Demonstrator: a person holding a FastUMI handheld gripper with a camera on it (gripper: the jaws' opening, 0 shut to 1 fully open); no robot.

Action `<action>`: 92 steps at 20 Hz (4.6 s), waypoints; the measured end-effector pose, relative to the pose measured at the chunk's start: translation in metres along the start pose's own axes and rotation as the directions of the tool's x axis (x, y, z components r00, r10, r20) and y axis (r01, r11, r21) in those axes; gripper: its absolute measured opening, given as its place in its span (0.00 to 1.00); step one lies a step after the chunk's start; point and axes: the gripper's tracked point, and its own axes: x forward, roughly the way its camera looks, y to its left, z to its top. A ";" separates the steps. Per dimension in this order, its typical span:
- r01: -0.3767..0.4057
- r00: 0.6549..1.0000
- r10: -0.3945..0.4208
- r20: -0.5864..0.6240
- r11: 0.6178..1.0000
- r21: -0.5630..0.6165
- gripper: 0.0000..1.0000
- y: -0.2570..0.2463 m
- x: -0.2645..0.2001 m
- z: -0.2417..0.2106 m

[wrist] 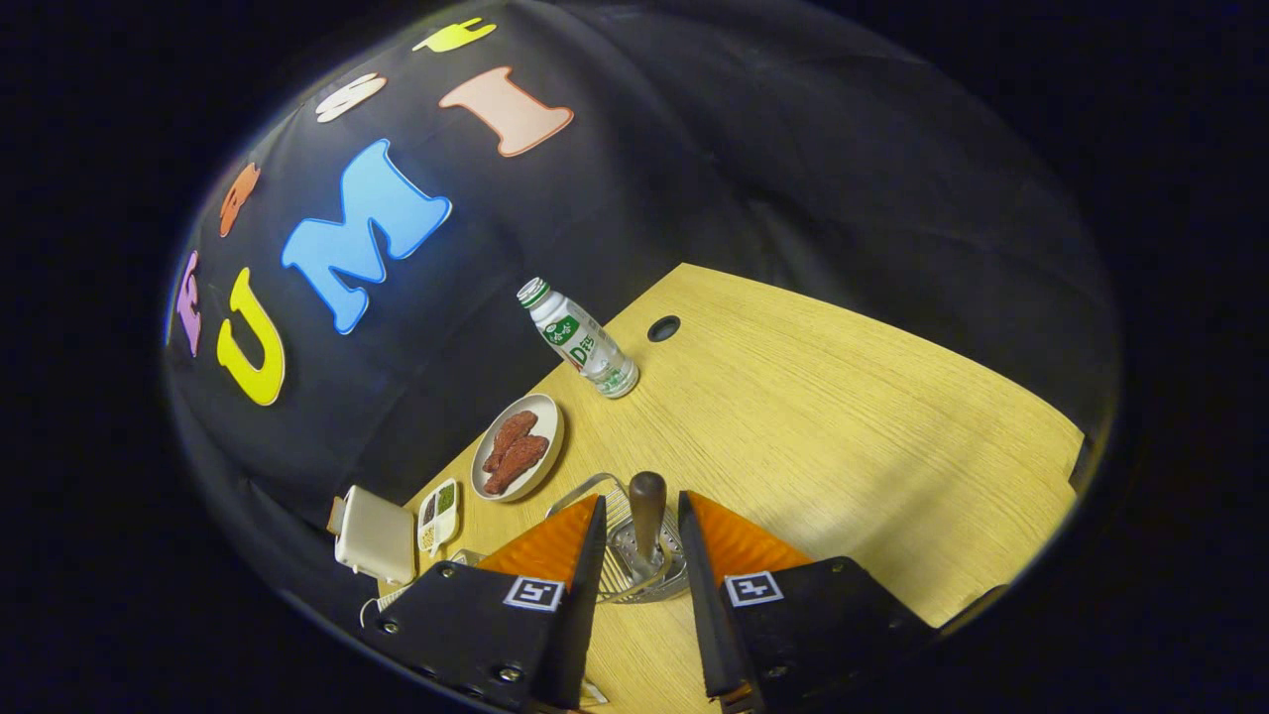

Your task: Take the plate from the dish rack, then take the spoon from the basket and place it into the plate.

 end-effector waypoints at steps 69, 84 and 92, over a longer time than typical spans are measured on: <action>-0.470 0.882 0.291 -0.370 0.541 -0.697 0.09 0.190 -0.187 -0.331; -0.484 0.875 0.339 -0.346 0.567 -0.667 0.15 0.182 -0.215 -0.293; -0.453 0.888 0.365 -0.279 0.591 -0.667 0.15 0.179 -0.226 -0.253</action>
